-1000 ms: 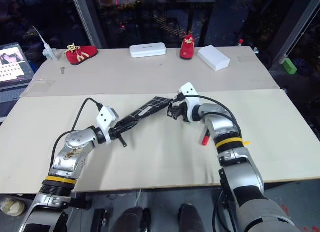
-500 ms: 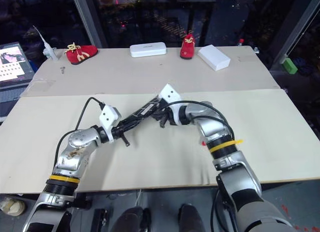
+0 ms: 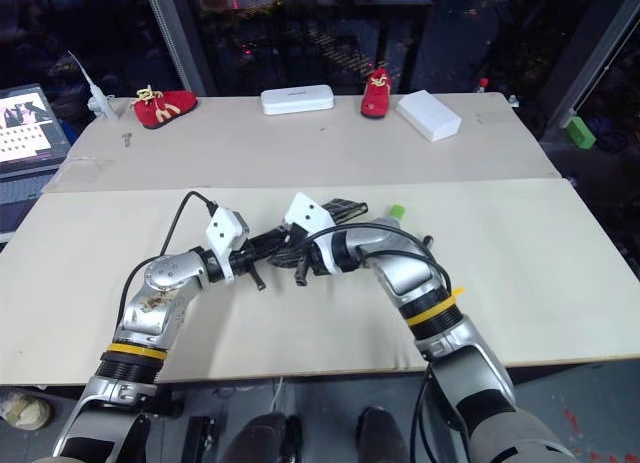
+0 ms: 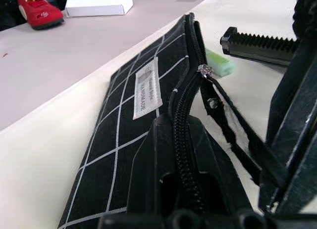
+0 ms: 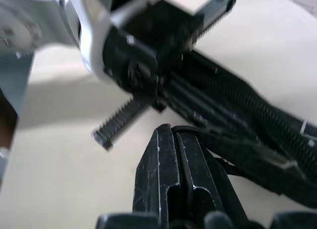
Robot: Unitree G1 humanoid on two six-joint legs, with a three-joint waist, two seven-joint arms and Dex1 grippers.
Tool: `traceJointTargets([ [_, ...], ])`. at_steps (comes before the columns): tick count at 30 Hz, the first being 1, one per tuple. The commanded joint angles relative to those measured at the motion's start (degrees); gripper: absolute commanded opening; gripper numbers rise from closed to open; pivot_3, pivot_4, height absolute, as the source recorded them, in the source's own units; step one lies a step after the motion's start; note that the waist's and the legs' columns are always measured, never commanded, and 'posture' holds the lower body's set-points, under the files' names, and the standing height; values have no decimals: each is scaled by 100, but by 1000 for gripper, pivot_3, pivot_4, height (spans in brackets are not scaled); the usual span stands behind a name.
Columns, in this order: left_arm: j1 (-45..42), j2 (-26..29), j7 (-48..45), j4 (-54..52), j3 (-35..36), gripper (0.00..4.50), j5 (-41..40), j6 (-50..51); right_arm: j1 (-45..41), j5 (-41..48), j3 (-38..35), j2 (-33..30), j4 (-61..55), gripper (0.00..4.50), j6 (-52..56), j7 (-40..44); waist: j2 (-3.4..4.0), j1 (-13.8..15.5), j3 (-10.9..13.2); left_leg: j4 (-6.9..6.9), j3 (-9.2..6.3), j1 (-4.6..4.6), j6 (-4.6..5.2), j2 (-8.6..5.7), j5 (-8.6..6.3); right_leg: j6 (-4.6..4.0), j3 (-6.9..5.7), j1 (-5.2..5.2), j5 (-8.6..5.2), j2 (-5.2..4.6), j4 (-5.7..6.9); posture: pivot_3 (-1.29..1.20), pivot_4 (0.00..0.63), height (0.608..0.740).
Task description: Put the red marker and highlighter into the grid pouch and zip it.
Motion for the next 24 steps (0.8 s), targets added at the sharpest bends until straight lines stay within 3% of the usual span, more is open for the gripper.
traceJointTargets([
  [1,-116,-30,-17,-32,-13,0,-19,-164,-48,44,-268,-135,-110,609,59,-200,0,1,0,0,0,0,0,1,0,0,0,0,0,1,0,0,150,740],
  [2,-113,-25,-21,-30,-13,0,-10,-170,28,102,-354,-331,-274,788,124,-114,0,1,0,0,0,0,0,0,0,0,0,0,0,1,0,0,150,740],
  [9,-61,-3,-11,-53,28,0,-23,-169,985,1258,-1162,-1850,-2079,3174,1187,619,-1,115,1,2,-11,-17,1,-3,-1,1,-3,-1,0,-1,-17,0,150,740],
  [12,-52,-3,16,-58,54,0,-32,-170,1458,1517,-1411,-2463,-2578,3174,1251,823,-2,118,1,2,-15,-13,2,0,-1,1,-5,1,0,3,-17,0,150,740],
  [15,-13,-4,35,-107,52,0,-37,-167,1618,1526,-1689,-2771,-2658,3174,1340,523,-4,105,2,2,-13,-3,2,1,-1,0,3,4,-1,4,-27,0,150,740],
  [24,164,8,126,-296,101,0,-80,-126,1554,919,-2794,-2672,-2116,3174,2504,-1857,-5,130,2,3,-9,-2,1,1,-1,-1,12,4,-1,3,-23,0,150,740],
])
